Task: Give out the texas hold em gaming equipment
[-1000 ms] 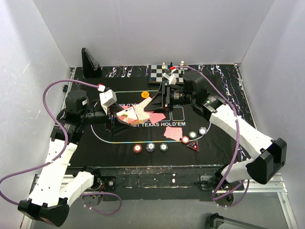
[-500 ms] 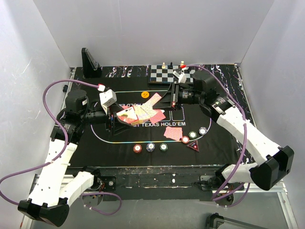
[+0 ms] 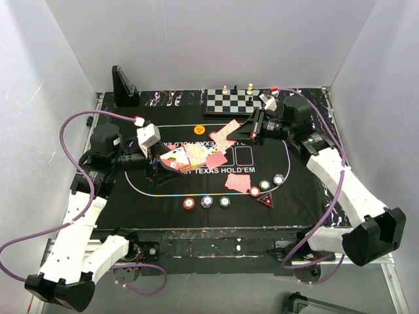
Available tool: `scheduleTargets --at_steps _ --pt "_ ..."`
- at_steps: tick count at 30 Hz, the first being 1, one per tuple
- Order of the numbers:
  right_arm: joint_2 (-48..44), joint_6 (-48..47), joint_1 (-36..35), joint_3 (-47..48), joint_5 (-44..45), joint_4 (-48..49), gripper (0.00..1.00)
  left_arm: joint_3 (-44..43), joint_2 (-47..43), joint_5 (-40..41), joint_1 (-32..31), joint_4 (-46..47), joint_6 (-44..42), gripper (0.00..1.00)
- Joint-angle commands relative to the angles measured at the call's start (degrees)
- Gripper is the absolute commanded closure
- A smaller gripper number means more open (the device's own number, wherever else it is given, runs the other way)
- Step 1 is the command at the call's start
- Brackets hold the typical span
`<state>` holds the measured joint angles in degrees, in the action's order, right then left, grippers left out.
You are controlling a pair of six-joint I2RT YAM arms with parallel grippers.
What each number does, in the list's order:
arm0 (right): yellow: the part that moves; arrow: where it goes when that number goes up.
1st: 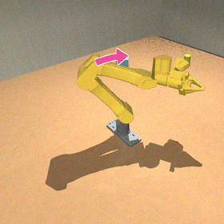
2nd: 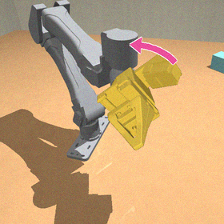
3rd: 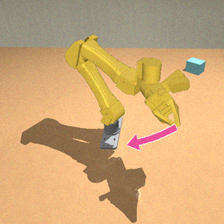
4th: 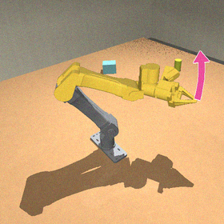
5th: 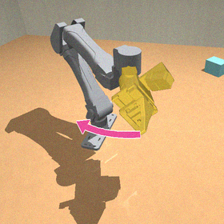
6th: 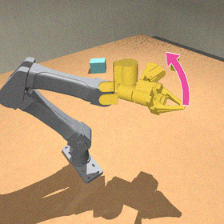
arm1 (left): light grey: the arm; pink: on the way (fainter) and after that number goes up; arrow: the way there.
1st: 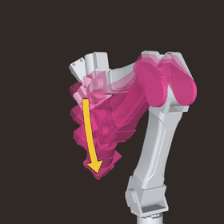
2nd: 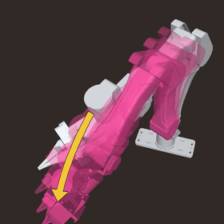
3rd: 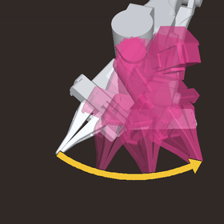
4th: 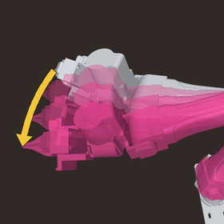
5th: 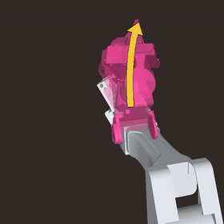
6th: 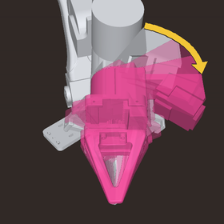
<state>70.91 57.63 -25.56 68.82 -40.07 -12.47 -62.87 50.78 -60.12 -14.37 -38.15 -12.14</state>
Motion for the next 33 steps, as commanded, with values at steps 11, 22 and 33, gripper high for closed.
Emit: scheduleTargets --at_steps 11,22,33 --pt "30.1 -6.8 -2.4 2.7 4.7 6.1 0.99 1.6 -3.2 -2.5 0.2 2.9 1.2 1.0" --pt "43.6 -7.0 -6.4 10.4 13.0 7.4 0.99 1.7 -4.1 -2.6 0.6 1.7 0.7 1.0" --pt "48.4 -7.0 -6.5 10.3 15.8 7.0 0.99 2.1 -4.7 -3.1 0.7 2.0 1.2 1.0"
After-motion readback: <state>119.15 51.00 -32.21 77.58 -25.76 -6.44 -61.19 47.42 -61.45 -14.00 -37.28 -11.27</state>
